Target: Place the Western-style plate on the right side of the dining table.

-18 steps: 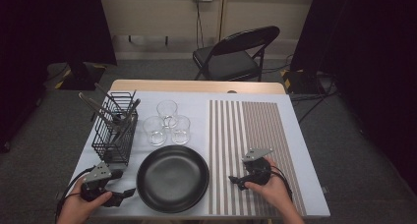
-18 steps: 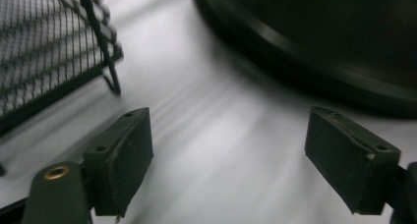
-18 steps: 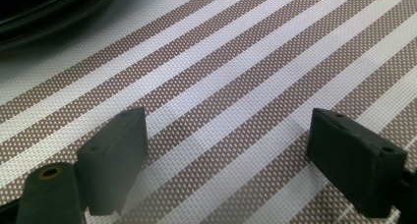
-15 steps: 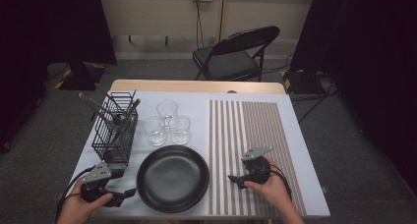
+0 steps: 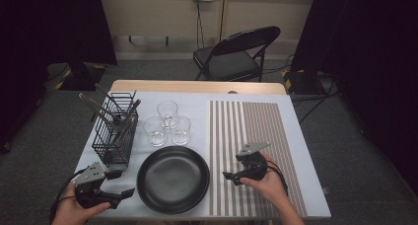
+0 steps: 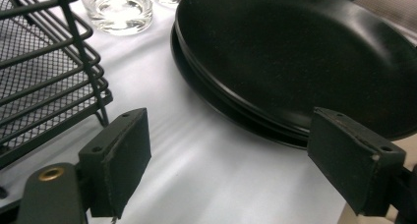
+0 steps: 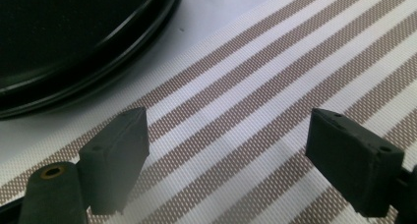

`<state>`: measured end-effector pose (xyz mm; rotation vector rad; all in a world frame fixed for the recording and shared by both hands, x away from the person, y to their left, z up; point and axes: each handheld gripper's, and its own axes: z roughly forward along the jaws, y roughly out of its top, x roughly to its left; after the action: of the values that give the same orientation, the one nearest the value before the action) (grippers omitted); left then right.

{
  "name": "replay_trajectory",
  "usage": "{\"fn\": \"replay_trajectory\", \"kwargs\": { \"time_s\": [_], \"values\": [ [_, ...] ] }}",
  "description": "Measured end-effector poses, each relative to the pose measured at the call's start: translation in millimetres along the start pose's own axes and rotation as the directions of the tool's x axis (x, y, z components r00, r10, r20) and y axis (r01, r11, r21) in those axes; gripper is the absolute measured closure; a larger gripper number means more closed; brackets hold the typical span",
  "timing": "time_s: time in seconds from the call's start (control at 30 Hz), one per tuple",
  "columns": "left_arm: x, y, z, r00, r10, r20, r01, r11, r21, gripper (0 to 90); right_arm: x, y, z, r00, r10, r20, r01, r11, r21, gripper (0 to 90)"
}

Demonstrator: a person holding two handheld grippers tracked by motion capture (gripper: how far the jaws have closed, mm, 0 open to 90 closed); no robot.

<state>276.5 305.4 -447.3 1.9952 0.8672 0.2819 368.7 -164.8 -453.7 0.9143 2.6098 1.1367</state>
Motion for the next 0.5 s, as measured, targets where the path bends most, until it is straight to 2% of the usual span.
{"fn": "replay_trajectory", "kwargs": {
  "time_s": [0.07, 0.17, 0.23, 0.3, 0.4, 0.5],
  "values": [
    [-0.7, 0.8, -0.7, 0.9999, 0.011, -0.001, -0.011, 0.9999, -0.008, 16.9, 0.0, 3.1, 2.0, 0.9999, -0.010, -0.007, 0.010, 1.000, -0.004, 15.5],
    [-2.2, 3.7, -1.8, 0.9998, -0.004, 0.020, 0.004, 0.9996, -0.028, 17.5, 0.4, 5.6, 3.5, 0.9999, -0.010, -0.012, 0.010, 1.000, -0.004, 15.5],
    [-5.0, 5.5, -0.4, 0.9994, 0.013, 0.033, -0.012, 0.9998, -0.018, 20.8, 1.9, 8.2, 5.0, 0.9998, -0.012, -0.017, 0.011, 1.000, -0.008, 15.5],
    [-10.0, 7.1, 4.3, 0.9990, 0.009, 0.044, -0.009, 1.0000, -0.003, 21.3, 4.0, 10.8, 5.6, 0.9997, -0.008, -0.024, 0.008, 1.000, -0.008, 15.5],
    [-13.5, 10.0, 6.8, 0.9988, 0.032, 0.037, -0.033, 0.9994, 0.013, 22.2, 5.2, 13.4, 3.9, 0.9997, -0.015, -0.020, 0.015, 1.000, -0.018, 15.5],
    [-14.6, 11.3, 8.0, 0.9991, 0.031, 0.030, -0.031, 0.9995, 0.008, 22.8, 5.7, 15.2, 1.4, 0.9997, -0.018, -0.018, 0.017, 0.999, -0.028, 15.5]
  ]
}}
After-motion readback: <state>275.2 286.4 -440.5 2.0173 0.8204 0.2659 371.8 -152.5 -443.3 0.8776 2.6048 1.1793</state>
